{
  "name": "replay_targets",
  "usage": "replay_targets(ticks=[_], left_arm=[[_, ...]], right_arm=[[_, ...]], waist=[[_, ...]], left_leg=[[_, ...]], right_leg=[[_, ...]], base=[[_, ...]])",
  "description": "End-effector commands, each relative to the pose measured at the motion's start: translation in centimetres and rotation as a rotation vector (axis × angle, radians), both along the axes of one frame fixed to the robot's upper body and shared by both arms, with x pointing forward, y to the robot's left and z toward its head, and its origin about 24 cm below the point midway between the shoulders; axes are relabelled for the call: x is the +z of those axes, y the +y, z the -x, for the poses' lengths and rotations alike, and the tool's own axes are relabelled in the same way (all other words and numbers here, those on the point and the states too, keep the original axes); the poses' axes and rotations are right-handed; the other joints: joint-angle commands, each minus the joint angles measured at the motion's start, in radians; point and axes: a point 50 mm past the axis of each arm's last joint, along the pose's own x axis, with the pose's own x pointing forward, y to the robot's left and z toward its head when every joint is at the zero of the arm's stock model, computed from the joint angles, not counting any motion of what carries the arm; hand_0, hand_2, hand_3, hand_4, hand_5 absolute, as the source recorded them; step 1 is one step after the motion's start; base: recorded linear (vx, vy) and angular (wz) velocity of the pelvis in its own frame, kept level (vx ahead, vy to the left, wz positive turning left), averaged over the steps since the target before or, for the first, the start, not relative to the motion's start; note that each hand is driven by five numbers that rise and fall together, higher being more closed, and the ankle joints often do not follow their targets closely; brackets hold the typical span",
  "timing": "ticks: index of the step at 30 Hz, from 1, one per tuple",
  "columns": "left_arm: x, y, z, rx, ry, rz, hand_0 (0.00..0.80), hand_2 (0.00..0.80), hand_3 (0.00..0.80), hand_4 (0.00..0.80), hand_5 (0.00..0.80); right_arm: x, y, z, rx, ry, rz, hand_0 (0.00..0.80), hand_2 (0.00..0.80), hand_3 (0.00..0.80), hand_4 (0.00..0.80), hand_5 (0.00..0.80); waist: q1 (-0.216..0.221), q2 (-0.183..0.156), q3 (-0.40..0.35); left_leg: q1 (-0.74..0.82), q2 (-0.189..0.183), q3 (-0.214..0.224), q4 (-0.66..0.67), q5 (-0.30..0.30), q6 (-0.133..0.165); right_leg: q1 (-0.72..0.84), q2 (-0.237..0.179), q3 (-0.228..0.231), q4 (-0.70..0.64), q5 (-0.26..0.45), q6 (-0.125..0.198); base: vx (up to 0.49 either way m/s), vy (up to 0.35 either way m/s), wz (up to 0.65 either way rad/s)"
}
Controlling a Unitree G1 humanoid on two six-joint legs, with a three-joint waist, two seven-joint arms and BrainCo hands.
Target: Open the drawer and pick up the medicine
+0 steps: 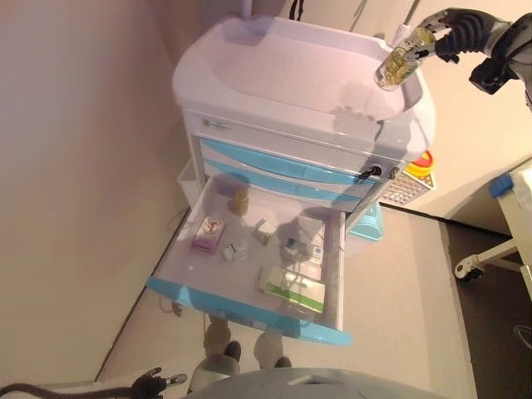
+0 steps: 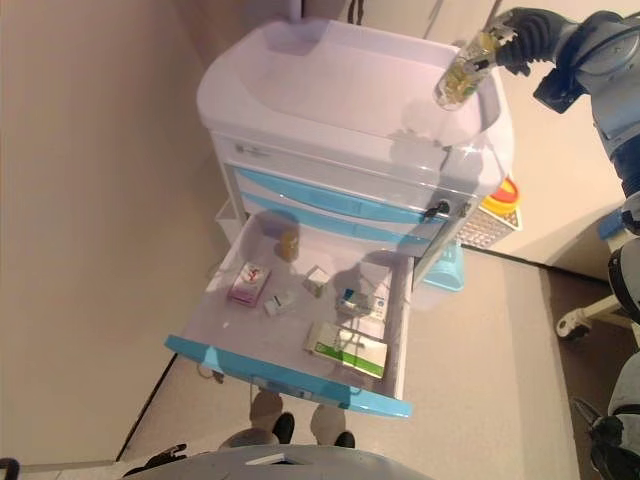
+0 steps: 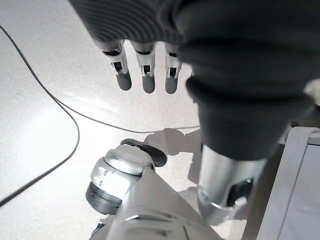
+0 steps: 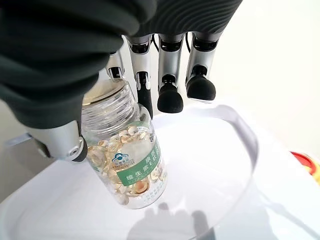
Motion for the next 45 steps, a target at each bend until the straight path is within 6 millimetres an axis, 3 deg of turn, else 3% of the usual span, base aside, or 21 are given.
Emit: replay_targets(ticks=[1, 12, 19, 29, 33, 34, 36, 37, 45], left_arm=[[0.9, 2.4, 0.0, -0.012, -0.009, -0.06, 0.0, 0.0, 0.0, 0.0, 0.0], [1.2, 2.6, -0.5, -0.038, -0.034, -0.069, 0.0, 0.0, 0.0, 0.0, 0.0], [1.4, 2.6, -1.2, -0.053, -0.069, -0.067, 0.0, 0.0, 0.0, 0.0, 0.0], [1.8, 2.7, -2.3, -0.067, -0.113, -0.069, 0.0, 0.0, 0.0, 0.0, 0.0], [1.9, 2.8, -2.6, -0.068, -0.118, -0.073, 0.0, 0.0, 0.0, 0.0, 0.0], [2.0, 2.9, -2.7, -0.068, -0.119, -0.073, 0.0, 0.0, 0.0, 0.0, 0.0], [2.0, 2.9, -2.8, -0.066, -0.121, -0.072, 0.0, 0.0, 0.0, 0.0, 0.0], [2.0, 2.9, -2.8, -0.064, -0.122, -0.072, 0.0, 0.0, 0.0, 0.0, 0.0], [2.0, 3.2, -2.4, -0.055, -0.111, -0.075, 0.0, 0.0, 0.0, 0.0, 0.0]], right_arm=[[5.4, 0.2, 1.0, -0.066, -0.184, 0.085, 0.8, 0.8, 0.8, 0.8, 0.8], [5.5, -2.0, 1.5, -0.198, -0.301, 0.153, 0.8, 0.8, 0.8, 0.8, 0.8], [6.0, -1.9, 1.6, -0.221, -0.35, 0.266, 0.8, 0.8, 0.8, 0.8, 0.8], [5.3, -1.2, 1.2, -0.19, -0.202, 0.438, 0.8, 0.8, 0.8, 0.8, 0.8], [4.6, -1.1, 0.9, -0.173, -0.141, 0.429, 0.8, 0.8, 0.8, 0.8, 0.8], [4.5, -1.1, 0.8, -0.172, -0.13, 0.423, 0.744, 0.744, 0.744, 0.744, 0.744], [4.2, -1.2, 0.7, -0.174, -0.12, 0.421, 0.122, 0.122, 0.122, 0.122, 0.122], [4.2, -1.2, 0.7, -0.178, -0.115, 0.419, 0.0, 0.0, 0.0, 0.0, 0.0], [4.3, -1.8, 0.9, -0.198, -0.13, 0.423, 0.0, 0.0, 0.0, 0.0, 0.0]], waist=[[0.047, -0.05, -0.013], [0.09, -0.04, 0.033], [0.102, -0.039, 0.059], [0.103, -0.05, 0.073], [0.105, -0.054, 0.074], [0.104, -0.054, 0.074], [0.104, -0.054, 0.076], [0.105, -0.054, 0.076], [0.11, -0.056, 0.076]], left_leg=[[-0.009, -0.058, -0.005, -0.003, -0.061, -0.002], [-0.065, -0.062, -0.05, -0.003, -0.041, -0.007], [-0.088, -0.059, -0.057, -0.003, -0.035, -0.011], [-0.091, -0.056, -0.051, -0.003, -0.036, -0.011], [-0.089, -0.055, -0.049, -0.003, -0.037, -0.01], [-0.089, -0.055, -0.048, -0.003, -0.037, -0.011], [-0.088, -0.054, -0.046, -0.003, -0.037, -0.011], [-0.088, -0.054, -0.045, -0.003, -0.037, -0.011], [-0.089, -0.053, -0.044, -0.003, -0.036, -0.012]], right_leg=[[0.051, -0.008, -0.008, 0.042, -0.054, 0.056], [0.022, -0.01, -0.048, 0.024, -0.05, 0.053], [0.006, -0.012, -0.062, 0.02, -0.049, 0.052], [-0.002, -0.013, -0.062, 0.026, -0.049, 0.053], [-0.001, -0.012, -0.062, 0.027, -0.049, 0.053], [-0.001, -0.012, -0.061, 0.027, -0.049, 0.053], [-0.001, -0.013, -0.061, 0.028, -0.048, 0.053], [-0.002, -0.013, -0.061, 0.028, -0.048, 0.053], [-0.002, -0.015, -0.065, 0.026, -0.044, 0.056]], base=[[-0.023, -0.015, 0.2], [-0.047, -0.007, 0.16], [-0.038, -0.003, 0.1], [-0.01, -0.001, 0.03], [0.0, 0.0, 0.0], [0.0, 0.0, 0.0], [0.0, 0.0, 0.0], [0.0, 0.0, 0.0], [0.0, 0.0, 0.0]])
